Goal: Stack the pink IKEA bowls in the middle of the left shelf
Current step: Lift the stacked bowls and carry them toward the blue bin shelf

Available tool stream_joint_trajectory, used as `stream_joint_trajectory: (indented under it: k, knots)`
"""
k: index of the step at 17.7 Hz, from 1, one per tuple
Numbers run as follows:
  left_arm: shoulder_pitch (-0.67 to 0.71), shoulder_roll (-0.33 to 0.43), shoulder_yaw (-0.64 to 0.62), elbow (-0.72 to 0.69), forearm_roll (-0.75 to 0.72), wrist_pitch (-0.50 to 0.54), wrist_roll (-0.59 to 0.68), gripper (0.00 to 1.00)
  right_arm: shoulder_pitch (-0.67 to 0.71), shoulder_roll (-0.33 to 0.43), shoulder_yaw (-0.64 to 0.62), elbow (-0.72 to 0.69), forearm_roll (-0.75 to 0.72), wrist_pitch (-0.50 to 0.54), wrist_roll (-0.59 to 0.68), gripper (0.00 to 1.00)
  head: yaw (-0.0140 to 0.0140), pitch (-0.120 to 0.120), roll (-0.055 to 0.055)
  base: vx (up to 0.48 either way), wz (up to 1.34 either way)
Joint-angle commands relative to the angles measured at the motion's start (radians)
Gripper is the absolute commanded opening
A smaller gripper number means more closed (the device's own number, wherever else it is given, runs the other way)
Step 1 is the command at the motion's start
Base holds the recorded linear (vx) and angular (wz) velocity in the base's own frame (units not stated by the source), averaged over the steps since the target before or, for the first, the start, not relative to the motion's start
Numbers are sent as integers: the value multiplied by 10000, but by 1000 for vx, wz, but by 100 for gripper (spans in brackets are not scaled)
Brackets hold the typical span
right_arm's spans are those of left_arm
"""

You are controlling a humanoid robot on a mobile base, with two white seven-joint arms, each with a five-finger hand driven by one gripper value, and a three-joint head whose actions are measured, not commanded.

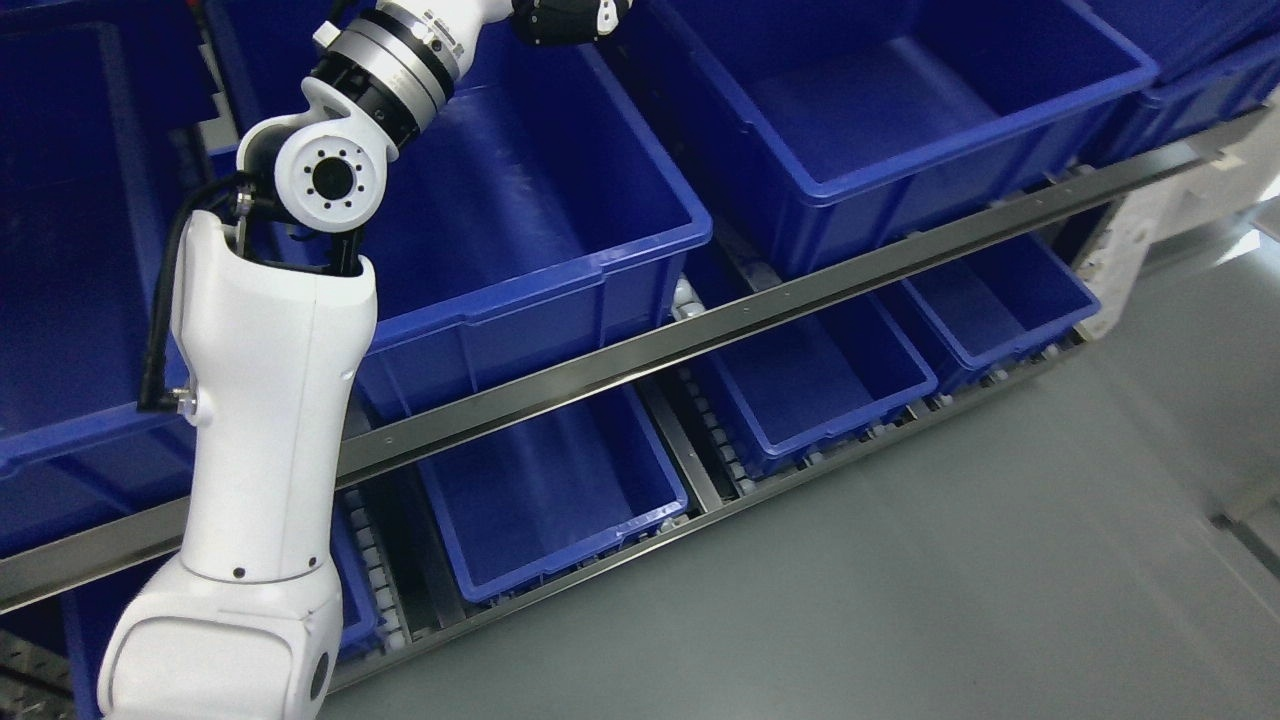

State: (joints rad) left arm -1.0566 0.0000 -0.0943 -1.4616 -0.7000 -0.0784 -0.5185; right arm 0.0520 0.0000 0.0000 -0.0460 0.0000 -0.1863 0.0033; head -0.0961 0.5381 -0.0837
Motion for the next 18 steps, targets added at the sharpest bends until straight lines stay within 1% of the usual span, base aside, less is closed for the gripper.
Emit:
stream_joint_trajectory:
  k: [1,4,7,9,11,14,18]
  knots:
    - [-125,175,237,181,-40,17,46,3,1,-175,-92,0,77,7,-2,100,0,0,0,-16,479]
    - [-278,175,298,303,-71,169,-106,3,1,-175,-92,0,77,7,-2,100,0,0,0,-9,400]
    - [-65,175,145,1176,-132,247,-642,3,1,-175,-92,0,77,7,-2,100,0,0,0,-1,236]
    - [440,175,-526,1850,-194,110,-705,4,1,-175,-92,0,77,7,-2,100,0,0,0,1,133]
    - [443,175,-989,2494,-209,2,-721,4,1,-175,-92,0,77,7,-2,100,0,0,0,0,43]
    - [472,175,-1036,3355,-483,-120,-721,4,1,-175,-92,0,77,7,-2,100,0,0,0,-2,-19]
    - [856,175,-975,3357,-685,-259,-721,5,1,-175,-92,0,77,7,-2,100,0,0,0,0,-14]
